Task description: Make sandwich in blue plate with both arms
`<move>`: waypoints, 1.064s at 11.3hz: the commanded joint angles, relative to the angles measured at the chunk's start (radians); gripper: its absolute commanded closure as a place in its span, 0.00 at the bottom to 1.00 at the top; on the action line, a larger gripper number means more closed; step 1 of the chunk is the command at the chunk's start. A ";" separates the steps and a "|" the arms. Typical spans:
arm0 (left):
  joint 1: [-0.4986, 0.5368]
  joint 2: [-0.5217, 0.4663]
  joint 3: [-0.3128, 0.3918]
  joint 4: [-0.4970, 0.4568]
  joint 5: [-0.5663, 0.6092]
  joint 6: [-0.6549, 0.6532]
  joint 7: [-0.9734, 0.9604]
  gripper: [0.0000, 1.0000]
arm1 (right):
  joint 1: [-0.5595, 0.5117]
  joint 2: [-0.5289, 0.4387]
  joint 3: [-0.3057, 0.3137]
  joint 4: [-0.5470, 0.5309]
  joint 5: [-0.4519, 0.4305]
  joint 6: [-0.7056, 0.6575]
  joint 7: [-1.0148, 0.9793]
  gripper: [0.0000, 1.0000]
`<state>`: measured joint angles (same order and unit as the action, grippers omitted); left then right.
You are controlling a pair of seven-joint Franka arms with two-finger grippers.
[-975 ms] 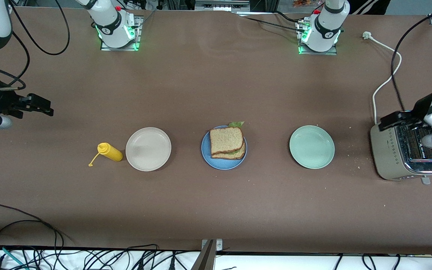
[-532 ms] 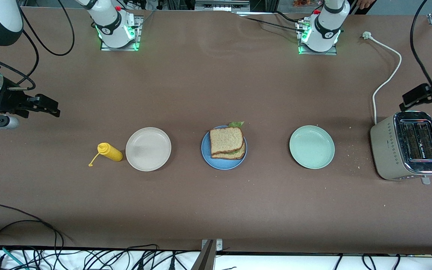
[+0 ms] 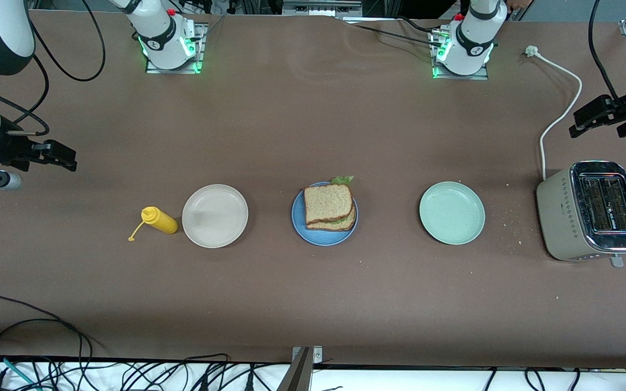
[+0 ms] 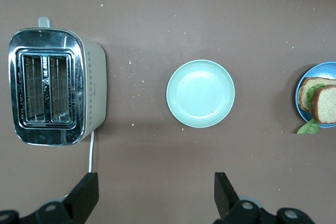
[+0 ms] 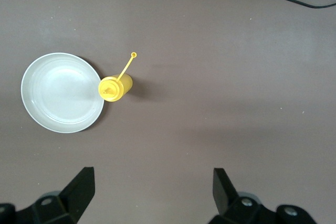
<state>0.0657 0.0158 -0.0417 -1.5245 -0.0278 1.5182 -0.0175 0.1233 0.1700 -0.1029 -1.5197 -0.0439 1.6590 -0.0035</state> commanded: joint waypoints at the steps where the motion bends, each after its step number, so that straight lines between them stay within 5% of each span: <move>1: 0.002 -0.085 0.000 -0.120 -0.024 0.071 0.033 0.00 | -0.001 -0.024 0.003 -0.023 -0.010 0.001 -0.003 0.00; 5: -0.007 -0.063 -0.003 -0.091 -0.015 0.063 0.030 0.00 | -0.001 -0.026 0.017 -0.020 0.024 0.110 0.005 0.00; 8: -0.006 -0.059 0.000 -0.063 -0.009 0.057 0.028 0.00 | -0.004 -0.027 0.015 -0.020 0.122 0.110 0.002 0.00; 12: -0.018 -0.039 -0.004 -0.023 -0.004 0.004 0.021 0.00 | -0.005 -0.032 0.014 -0.023 0.131 0.085 -0.009 0.00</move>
<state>0.0619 -0.0338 -0.0494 -1.5897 -0.0315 1.5683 -0.0102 0.1237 0.1621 -0.0915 -1.5230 0.0709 1.7576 -0.0029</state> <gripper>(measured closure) 0.000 0.000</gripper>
